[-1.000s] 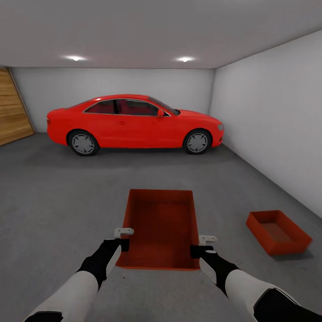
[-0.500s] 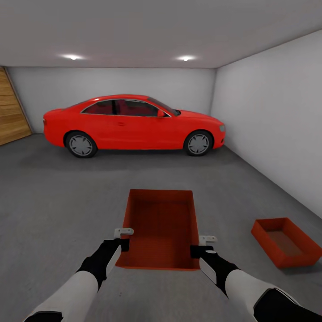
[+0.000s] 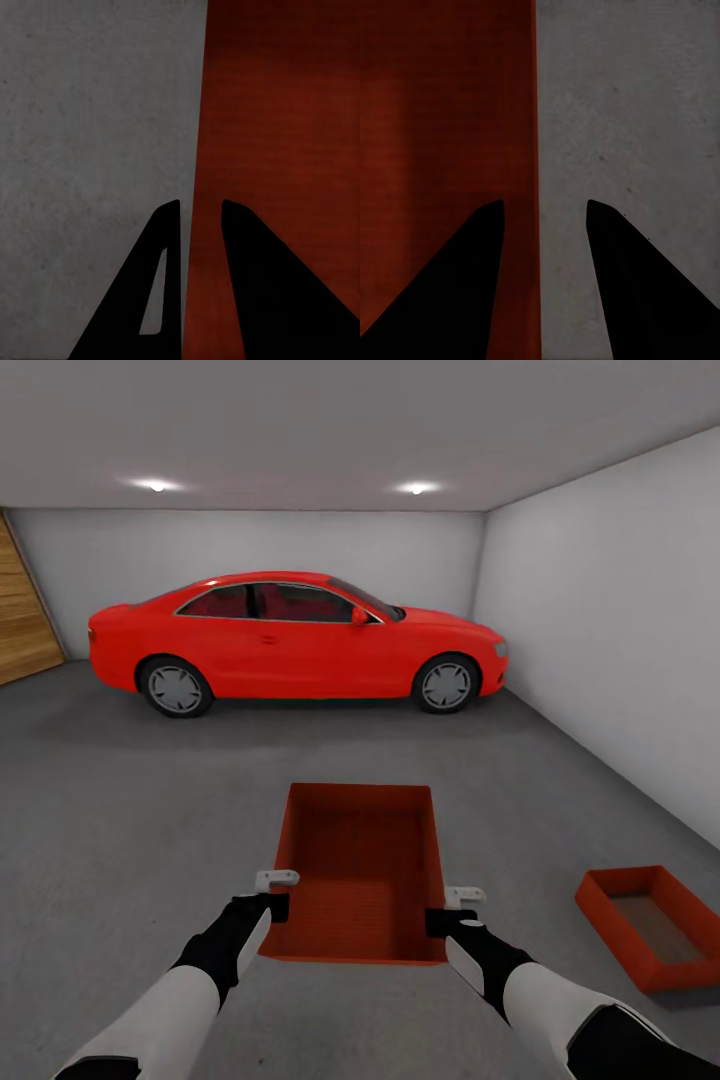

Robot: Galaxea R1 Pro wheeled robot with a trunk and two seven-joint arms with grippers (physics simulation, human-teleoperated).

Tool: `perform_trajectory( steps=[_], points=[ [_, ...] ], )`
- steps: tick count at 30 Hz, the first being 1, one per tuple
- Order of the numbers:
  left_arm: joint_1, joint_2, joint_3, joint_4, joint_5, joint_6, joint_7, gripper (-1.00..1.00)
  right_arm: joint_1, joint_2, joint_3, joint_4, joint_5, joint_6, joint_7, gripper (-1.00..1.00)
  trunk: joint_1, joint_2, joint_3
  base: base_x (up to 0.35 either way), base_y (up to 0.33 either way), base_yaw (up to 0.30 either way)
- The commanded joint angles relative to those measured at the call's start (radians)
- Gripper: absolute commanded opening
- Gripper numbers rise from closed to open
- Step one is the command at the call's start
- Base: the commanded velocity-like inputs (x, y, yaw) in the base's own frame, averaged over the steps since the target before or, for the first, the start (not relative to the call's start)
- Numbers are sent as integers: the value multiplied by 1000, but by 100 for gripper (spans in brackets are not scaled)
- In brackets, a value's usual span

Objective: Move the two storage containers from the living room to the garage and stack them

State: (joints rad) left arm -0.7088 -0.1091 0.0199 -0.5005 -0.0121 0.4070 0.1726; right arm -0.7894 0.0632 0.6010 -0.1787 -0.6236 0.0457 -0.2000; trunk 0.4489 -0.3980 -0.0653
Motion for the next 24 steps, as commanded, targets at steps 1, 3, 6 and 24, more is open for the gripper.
perform_trajectory(
  steps=[1, 3, 6, 24],
  points=[
    [0, 0, -6, 2, 4, 7, 7, -100, -1, -29, -4, -4, 22, 3, -21, -100, 1, -2, -2, 321, 0, 0],
    [0, 0, -6, 2, 4, 7, 7, -100, -2, -29, -4, -4, 22, 3, -21, -100, 1, -2, -2, 321, 0, 0],
    [0, 0, -6, 1, 4, 7, 7, -100, -2, -29, -3, -4, 22, 3, -21, -100, 1, -2, -2, 322, 0, 0],
    [0, 0, -6, 1, 4, 7, 7, -100, -2, -26, -4, -4, 22, 3, -69, -100, 1, -2, -2, 322, 0, -231]
  ],
)
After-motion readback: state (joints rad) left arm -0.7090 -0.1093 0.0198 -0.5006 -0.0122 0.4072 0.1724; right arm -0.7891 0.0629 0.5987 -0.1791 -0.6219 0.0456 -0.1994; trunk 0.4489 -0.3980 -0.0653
